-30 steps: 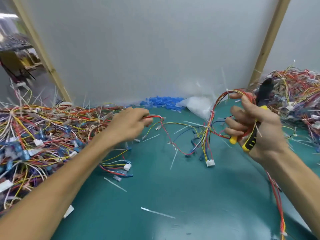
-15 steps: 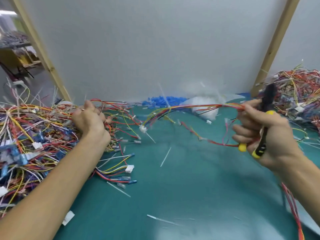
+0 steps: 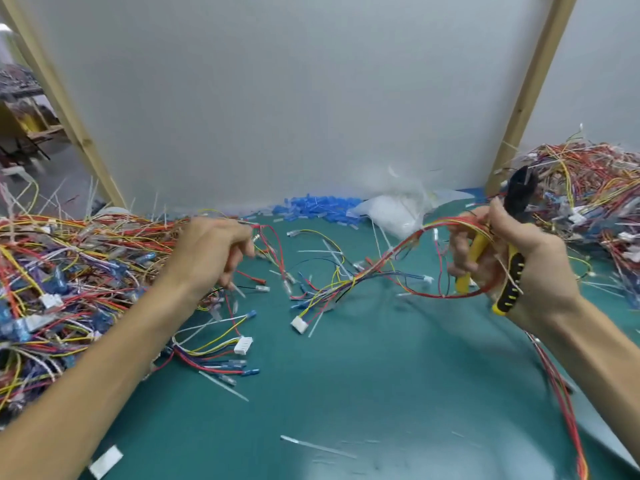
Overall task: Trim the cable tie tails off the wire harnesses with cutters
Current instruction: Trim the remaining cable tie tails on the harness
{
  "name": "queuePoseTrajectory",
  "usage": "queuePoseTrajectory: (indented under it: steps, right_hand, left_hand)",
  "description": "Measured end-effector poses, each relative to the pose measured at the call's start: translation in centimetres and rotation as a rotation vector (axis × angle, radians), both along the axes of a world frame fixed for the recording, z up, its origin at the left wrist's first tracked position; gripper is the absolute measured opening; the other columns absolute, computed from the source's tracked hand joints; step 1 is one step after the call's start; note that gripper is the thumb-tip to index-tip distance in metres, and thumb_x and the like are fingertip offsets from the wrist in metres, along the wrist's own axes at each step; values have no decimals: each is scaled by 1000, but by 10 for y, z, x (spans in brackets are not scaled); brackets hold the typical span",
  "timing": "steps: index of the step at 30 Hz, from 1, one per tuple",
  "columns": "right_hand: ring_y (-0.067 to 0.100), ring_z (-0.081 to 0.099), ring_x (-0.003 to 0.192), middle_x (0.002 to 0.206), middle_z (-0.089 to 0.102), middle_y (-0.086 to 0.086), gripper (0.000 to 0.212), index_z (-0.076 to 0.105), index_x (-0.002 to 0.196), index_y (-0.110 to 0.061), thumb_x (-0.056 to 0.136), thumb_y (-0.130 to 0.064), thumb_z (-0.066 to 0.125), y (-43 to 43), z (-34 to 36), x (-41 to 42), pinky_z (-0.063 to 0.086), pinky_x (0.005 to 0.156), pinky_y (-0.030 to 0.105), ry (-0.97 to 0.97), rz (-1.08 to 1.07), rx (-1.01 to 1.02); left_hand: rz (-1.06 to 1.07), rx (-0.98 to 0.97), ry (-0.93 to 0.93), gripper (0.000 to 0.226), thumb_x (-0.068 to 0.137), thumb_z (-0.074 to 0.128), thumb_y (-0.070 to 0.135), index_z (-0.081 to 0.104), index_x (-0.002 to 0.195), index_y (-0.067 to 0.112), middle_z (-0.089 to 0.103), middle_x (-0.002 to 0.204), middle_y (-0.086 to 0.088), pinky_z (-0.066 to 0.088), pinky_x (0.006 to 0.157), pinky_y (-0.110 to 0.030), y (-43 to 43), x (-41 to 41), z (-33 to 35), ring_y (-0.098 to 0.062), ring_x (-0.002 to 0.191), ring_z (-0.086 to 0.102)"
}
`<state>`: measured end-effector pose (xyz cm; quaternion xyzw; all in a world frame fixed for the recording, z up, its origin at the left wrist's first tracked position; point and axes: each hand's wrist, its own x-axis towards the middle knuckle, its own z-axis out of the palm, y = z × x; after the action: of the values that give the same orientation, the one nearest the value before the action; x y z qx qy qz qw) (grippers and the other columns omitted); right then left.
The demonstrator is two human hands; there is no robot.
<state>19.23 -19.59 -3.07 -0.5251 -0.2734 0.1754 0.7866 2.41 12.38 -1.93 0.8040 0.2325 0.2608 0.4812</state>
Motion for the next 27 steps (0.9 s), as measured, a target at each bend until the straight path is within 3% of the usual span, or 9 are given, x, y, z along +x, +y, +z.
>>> queuePoseTrajectory:
  steps: [4,7,9,13,15,19,21,24,27]
  right_hand:
    - [29,42,59,69,52,23,38,74,91,0,92,-37,64,-5,2,0,41,58,38,-178,179,-169]
    - [27,47,59,66,55,18,33,76,87,-5,86,-38,73,4,-6,0,37,58,39,-215,102,-364]
    - [25,48,58,66,58,14,26,76,81,-11,87,-36,70,11,-14,-2,38,57,35,-176,8,-393]
    - [23,50,56,70,59,12,25,75,81,-10,98,-26,67,14,-24,-2,42,51,25,-195,-44,-485]
    - [22,50,60,72,59,11,24,75,83,-11,100,-26,69,17,-26,-2,42,55,27,-271,-140,-547]
    - [22,53,85,101,58,11,21,72,98,-13,98,-33,72,17,-27,-7,44,74,37,-753,-716,-758]
    - [15,47,91,111,52,11,21,71,110,-11,99,-29,71,13,-19,-13,42,77,32,-950,-943,-657]
    - [12,48,86,99,52,5,20,74,111,-5,99,-21,69,14,-14,-23,42,76,22,-1067,-806,-446]
    - [1,64,94,105,61,5,15,75,108,-5,95,-11,71,33,-22,-52,45,81,11,-943,-258,-330]
  left_hand:
    - [288,784,300,22,95,54,40,66,88,23,68,84,-6,47,63,-42,-17,-9,-26,-36,79,67]
    - [308,1175,142,50,89,68,19,52,136,12,51,126,-19,43,88,-52,-21,-13,-40,-42,109,52]
    - [194,1350,-19,52,83,63,15,54,135,11,51,125,-14,37,89,-50,-32,-11,-47,-38,108,49]
    - [-78,1243,314,37,93,52,57,63,102,22,60,101,0,40,83,-45,-57,-2,-63,-28,97,58]
    - [-124,1122,395,29,96,54,53,60,95,24,61,95,3,41,83,-43,-52,0,-66,-25,96,61]
    - [-18,1061,57,19,91,58,33,57,76,22,59,73,6,40,71,-42,-49,-7,-58,-23,69,60]
    - [76,1030,-135,23,93,60,31,51,74,22,54,68,7,39,63,-41,-54,-13,-49,-21,63,50]
    - [108,1040,-358,32,101,62,29,51,73,19,46,67,6,36,57,-36,-62,-19,-42,-21,58,41]
    - [-109,933,-495,28,103,66,26,68,79,10,41,74,10,33,60,-24,-78,-23,-50,-10,62,37]
